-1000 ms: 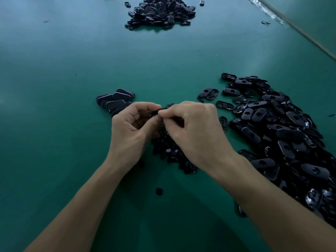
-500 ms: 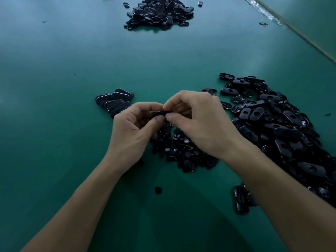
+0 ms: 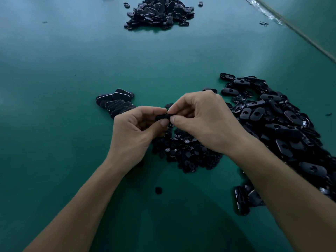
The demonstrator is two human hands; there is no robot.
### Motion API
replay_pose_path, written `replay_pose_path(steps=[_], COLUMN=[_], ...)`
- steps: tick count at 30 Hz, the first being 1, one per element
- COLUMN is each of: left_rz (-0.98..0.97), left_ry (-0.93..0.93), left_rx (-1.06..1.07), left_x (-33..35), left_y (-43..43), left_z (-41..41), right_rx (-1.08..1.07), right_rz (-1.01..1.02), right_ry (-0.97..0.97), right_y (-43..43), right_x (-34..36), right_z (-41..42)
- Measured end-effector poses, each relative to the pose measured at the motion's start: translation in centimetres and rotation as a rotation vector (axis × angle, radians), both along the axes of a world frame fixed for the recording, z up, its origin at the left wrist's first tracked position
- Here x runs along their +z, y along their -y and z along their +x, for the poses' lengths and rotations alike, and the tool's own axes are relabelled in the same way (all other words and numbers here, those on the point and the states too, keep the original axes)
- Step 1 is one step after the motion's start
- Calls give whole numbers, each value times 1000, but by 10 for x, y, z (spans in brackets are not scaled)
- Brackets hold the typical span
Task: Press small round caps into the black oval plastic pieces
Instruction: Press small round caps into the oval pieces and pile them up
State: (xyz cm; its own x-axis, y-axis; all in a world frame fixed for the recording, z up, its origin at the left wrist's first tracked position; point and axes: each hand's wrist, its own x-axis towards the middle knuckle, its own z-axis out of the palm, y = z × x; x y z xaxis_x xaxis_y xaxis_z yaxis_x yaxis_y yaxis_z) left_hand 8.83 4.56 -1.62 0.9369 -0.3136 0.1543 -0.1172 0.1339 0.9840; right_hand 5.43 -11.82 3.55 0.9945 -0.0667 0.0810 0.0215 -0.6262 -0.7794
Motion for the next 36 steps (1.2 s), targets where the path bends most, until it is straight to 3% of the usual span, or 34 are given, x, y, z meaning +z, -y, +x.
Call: replay_pose_path(steps=[17, 24, 30, 36], left_rz=[31, 170, 375, 600], left_ry=[22, 189, 353, 350], left_rx=[90, 192, 481, 600], left_x=[2, -3, -3, -4], left_y=[-1, -3, -11, -24], left_z=[-1, 2, 9, 18], right_rx=[-11, -1, -181, -395], right_rz=[-33, -53, -402, -648], right_ry=[-10, -29, -49, -338], right_y=[-5, -1, 32, 66], right_x=[4, 3, -4, -14], right_z=[-2, 0, 3, 5])
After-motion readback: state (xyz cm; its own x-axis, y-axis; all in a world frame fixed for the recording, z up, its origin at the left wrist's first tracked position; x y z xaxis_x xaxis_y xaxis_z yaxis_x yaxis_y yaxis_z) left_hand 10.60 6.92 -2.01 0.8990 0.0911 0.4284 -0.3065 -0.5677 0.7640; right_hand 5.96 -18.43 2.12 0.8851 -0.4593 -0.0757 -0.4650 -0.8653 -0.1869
